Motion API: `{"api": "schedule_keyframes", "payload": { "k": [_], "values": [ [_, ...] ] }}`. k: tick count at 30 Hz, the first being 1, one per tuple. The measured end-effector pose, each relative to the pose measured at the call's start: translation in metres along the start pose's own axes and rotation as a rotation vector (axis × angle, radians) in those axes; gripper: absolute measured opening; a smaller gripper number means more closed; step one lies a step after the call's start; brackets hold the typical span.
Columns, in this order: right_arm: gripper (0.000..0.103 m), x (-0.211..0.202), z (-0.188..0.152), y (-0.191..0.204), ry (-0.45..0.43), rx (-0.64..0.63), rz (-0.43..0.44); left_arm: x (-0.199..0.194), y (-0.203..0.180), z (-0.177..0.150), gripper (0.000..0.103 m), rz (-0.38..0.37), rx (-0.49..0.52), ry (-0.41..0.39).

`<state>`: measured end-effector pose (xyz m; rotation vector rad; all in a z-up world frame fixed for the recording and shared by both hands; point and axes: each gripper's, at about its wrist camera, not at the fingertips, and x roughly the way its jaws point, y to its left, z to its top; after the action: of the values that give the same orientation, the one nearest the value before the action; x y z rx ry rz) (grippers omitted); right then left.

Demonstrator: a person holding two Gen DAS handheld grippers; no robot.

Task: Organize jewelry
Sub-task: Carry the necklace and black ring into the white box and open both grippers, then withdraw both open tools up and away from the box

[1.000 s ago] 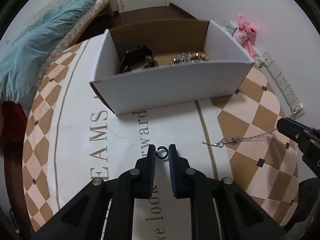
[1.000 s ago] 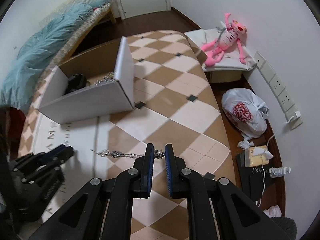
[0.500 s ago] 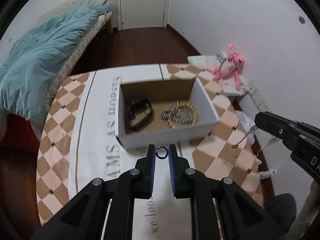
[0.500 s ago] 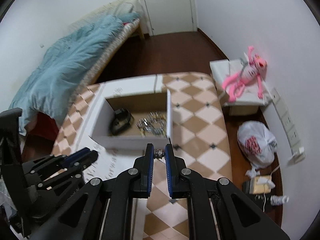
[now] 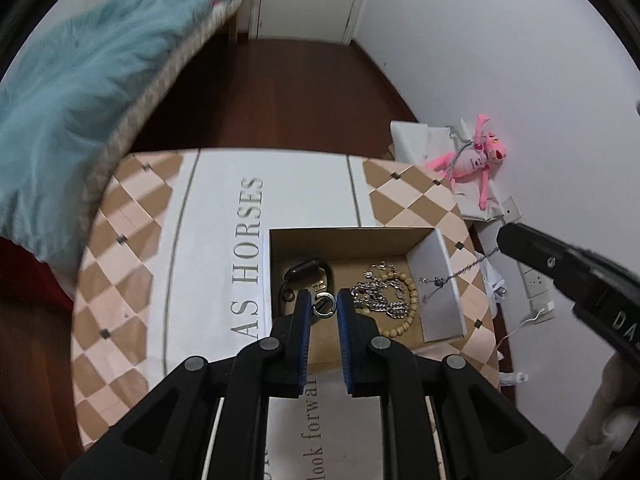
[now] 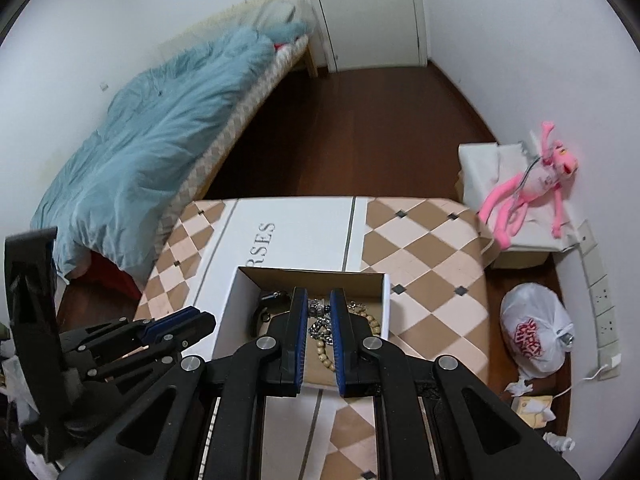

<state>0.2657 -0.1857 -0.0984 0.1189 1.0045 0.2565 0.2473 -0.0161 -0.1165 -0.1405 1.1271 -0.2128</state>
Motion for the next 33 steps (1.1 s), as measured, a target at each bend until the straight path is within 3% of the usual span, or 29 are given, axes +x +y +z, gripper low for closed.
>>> {"api": "schedule_keyframes", "payload": {
  "k": [9, 16, 18, 20, 22, 25, 28, 30, 33],
  "values": [
    [0.012, 0.057, 0.018, -0.011, 0.106, -0.007, -0.029, 0.048, 0.011, 0.014, 0.011, -0.002, -0.025, 0.153],
    [0.014, 0.087, 0.027, -0.026, 0.217, 0.029, -0.001, 0.052, 0.016, 0.029, 0.013, 0.021, -0.072, 0.189],
    [0.034, 0.088, 0.027, -0.030, 0.220, 0.043, 0.002, 0.048, 0.016, 0.034, 0.023, 0.037, -0.068, 0.172],
    [0.048, 0.084, 0.027, -0.032, 0.210, 0.045, 0.002, 0.045, 0.018, 0.038, 0.055, 0.048, -0.074, 0.153],
    [0.049, 0.079, 0.026, -0.033, 0.202, 0.043, -0.008, 0.039, 0.020, 0.040, 0.069, 0.054, -0.078, 0.125],
    [0.054, 0.072, 0.023, -0.032, 0.193, 0.028, -0.047, 0.035, 0.020, 0.040, 0.072, 0.088, -0.066, 0.108],
    [0.079, 0.068, 0.012, -0.029, 0.200, 0.000, -0.123, 0.031, 0.020, 0.034, 0.096, 0.140, -0.045, 0.089],
    [0.092, 0.068, 0.003, -0.028, 0.204, -0.011, -0.166, 0.028, 0.019, 0.027, 0.097, 0.179, -0.028, 0.073],
    [0.096, 0.069, -0.017, -0.027, 0.224, -0.020, -0.234, 0.027, 0.017, 0.012, 0.097, 0.227, -0.004, 0.049]
  ]
}}
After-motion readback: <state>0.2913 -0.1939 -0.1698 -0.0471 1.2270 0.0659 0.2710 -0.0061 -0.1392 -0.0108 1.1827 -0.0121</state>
